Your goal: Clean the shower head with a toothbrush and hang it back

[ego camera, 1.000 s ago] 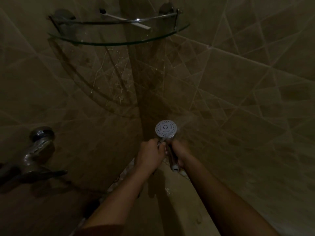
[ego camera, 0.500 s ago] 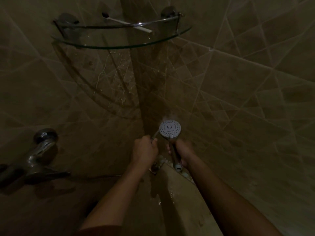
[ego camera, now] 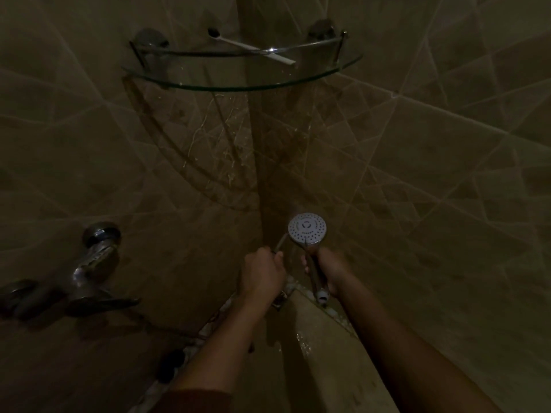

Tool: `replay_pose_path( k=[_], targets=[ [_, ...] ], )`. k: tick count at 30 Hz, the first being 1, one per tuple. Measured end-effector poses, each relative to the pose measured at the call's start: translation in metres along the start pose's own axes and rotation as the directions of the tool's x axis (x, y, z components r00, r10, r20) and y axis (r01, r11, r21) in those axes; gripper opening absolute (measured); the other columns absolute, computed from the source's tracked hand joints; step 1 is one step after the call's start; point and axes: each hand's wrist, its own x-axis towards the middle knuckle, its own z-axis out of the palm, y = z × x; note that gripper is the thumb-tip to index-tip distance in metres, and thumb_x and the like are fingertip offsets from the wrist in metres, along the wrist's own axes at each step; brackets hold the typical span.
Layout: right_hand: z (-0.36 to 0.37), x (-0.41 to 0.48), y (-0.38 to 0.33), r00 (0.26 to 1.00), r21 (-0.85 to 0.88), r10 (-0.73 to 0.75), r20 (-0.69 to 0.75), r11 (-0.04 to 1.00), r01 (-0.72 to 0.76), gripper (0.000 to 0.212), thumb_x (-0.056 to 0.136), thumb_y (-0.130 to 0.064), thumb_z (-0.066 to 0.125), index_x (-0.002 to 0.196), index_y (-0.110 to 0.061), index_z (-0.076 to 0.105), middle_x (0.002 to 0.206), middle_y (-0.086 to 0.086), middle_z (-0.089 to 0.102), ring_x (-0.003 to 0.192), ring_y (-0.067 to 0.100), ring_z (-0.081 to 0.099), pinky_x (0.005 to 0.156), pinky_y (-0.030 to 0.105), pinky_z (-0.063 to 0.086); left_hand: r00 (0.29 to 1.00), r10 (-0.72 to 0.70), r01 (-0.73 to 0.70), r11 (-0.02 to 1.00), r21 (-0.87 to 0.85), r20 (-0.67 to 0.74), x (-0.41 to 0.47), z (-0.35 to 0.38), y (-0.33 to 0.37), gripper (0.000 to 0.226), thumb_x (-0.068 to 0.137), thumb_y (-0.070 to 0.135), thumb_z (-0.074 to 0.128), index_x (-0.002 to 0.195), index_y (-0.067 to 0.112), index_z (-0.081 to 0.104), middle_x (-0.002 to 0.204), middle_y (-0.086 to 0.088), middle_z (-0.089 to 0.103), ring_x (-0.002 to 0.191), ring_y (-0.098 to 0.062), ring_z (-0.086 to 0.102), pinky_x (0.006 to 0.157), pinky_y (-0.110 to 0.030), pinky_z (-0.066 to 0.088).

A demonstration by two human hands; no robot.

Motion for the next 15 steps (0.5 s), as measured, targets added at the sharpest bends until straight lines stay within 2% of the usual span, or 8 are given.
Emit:
replay_pose_path(
  k=[3, 6, 8, 11, 15],
  targets=[
    [0.006, 0.000, 0.002, 1.000, -0.005, 0.007, 0.005, 1.000, -0.007, 0.022, 0.100, -0.018, 0.051, 0.083, -0.008, 0.060, 0.065, 0.007, 0.059, 0.049, 0.012, 0.051, 0.044, 0.023, 0.043, 0.998, 0.018, -0.015, 0.998, -0.060, 0.055, -0.003, 0.004, 0.001, 0.032, 0.099, 0.035, 0.052, 0.097, 0.007, 0.067, 0.098, -0.016, 0.072, 0.091, -0.032, 0.068, 0.076, -0.035, 0.055],
    [0.012, 0.001, 0.002, 1.000, 0.029, 0.007, 0.010, 1.000, -0.008, 0.016, 0.098, -0.015, 0.054, 0.090, -0.005, 0.064, 0.068, 0.010, 0.062, 0.053, 0.016, 0.055, 0.051, 0.028, 0.046, 0.996, 0.060, -0.056, 0.997, -0.060, 0.071, -0.006, 0.010, 0.010, 0.030, 0.097, 0.036, 0.052, 0.097, 0.011, 0.068, 0.098, -0.014, 0.072, 0.092, -0.032, 0.068, 0.076, -0.037, 0.056],
    [0.013, 0.004, 0.001, 1.000, 0.015, 0.014, 0.002, 1.000, -0.014, 0.017, 0.097, -0.012, 0.053, 0.087, -0.005, 0.065, 0.065, 0.010, 0.063, 0.054, 0.018, 0.055, 0.053, 0.030, 0.046, 0.996, 0.068, -0.066, 0.997, -0.048, 0.056, -0.005, 0.010, 0.012, 0.030, 0.097, 0.036, 0.052, 0.095, 0.010, 0.067, 0.097, -0.014, 0.072, 0.090, -0.033, 0.068, 0.075, -0.037, 0.056],
    [0.013, 0.004, -0.004, 1.000, -0.019, 0.023, -0.001, 1.000, -0.023, 0.026, 0.099, -0.017, 0.050, 0.078, -0.006, 0.063, 0.060, 0.007, 0.061, 0.047, 0.015, 0.053, 0.047, 0.024, 0.044, 0.999, 0.033, -0.031, 0.997, -0.069, 0.020, 0.004, 0.002, 0.008, 0.029, 0.099, 0.034, 0.052, 0.094, 0.009, 0.065, 0.097, -0.014, 0.071, 0.088, -0.031, 0.066, 0.072, -0.035, 0.053],
    [0.013, 0.006, -0.009, 1.000, -0.024, -0.005, -0.026, 1.000, 0.004, 0.025, 0.099, -0.013, 0.049, 0.080, -0.004, 0.062, 0.063, 0.009, 0.059, 0.045, 0.013, 0.052, 0.041, 0.021, 0.043, 0.999, 0.043, -0.043, 0.998, -0.056, -0.002, 0.007, -0.001, 0.005, 0.030, 0.099, 0.034, 0.053, 0.094, 0.008, 0.066, 0.098, -0.015, 0.072, 0.092, -0.032, 0.067, 0.067, -0.033, 0.044]
  ],
)
